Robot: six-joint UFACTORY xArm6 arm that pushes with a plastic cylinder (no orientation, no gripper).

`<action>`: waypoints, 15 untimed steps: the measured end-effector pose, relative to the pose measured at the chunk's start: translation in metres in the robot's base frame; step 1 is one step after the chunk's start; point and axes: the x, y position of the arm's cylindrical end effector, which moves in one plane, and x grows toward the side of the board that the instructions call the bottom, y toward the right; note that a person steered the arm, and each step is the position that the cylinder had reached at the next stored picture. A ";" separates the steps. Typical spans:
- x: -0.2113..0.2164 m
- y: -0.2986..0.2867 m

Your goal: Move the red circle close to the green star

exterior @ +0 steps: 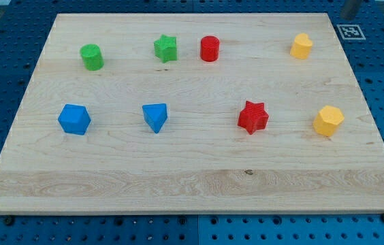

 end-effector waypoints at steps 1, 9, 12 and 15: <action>0.000 0.002; 0.043 -0.178; 0.076 -0.249; 0.105 -0.313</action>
